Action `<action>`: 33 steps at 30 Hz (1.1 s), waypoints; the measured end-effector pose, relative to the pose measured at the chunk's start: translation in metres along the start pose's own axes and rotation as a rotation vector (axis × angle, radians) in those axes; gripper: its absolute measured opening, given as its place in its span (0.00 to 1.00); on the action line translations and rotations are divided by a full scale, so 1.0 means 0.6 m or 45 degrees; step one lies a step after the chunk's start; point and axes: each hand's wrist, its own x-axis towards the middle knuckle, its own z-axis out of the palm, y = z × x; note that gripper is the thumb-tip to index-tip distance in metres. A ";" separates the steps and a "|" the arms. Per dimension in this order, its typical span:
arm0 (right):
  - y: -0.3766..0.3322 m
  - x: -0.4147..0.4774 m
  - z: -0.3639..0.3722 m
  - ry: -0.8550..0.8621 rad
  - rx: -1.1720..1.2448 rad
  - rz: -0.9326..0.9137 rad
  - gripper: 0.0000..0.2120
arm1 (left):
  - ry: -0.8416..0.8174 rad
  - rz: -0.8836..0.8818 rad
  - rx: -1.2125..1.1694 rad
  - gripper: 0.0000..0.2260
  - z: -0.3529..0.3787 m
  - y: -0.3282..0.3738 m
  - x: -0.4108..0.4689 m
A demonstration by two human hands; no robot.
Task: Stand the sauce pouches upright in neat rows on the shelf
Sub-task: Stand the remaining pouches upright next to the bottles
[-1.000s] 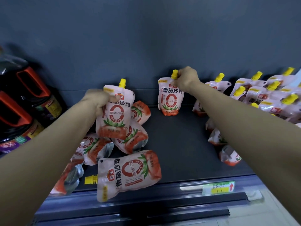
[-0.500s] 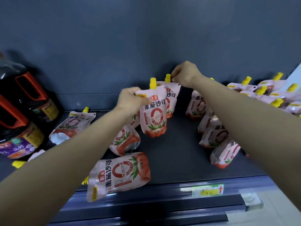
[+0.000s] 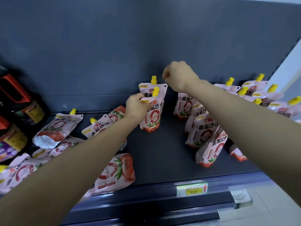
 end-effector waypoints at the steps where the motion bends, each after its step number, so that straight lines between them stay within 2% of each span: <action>1: 0.000 -0.004 -0.002 -0.001 -0.038 -0.017 0.16 | -0.022 -0.004 0.007 0.07 -0.001 0.001 -0.001; 3: -0.001 -0.009 -0.009 -0.025 -0.123 -0.065 0.15 | -0.099 -0.017 0.078 0.07 -0.009 0.004 -0.002; 5: -0.002 -0.014 -0.018 -0.086 -0.217 -0.131 0.14 | -0.140 0.035 0.236 0.12 -0.026 0.013 -0.006; 10: -0.020 -0.029 -0.040 -0.133 -0.459 -0.345 0.15 | -0.141 0.413 0.831 0.20 -0.086 0.073 -0.040; 14: -0.049 -0.047 -0.056 -0.052 -0.620 -0.520 0.11 | -0.005 0.653 1.439 0.22 -0.117 0.110 -0.073; 20: -0.100 -0.090 -0.070 0.007 -0.686 -0.735 0.11 | 0.281 0.889 1.833 0.18 -0.153 0.117 -0.135; 25: -0.137 -0.122 -0.047 -0.028 -0.627 -0.887 0.10 | 0.343 0.787 1.969 0.16 -0.184 0.094 -0.196; 33: -0.185 -0.162 0.045 -0.206 -0.559 -1.055 0.12 | 0.219 0.315 1.917 0.19 -0.218 0.009 -0.283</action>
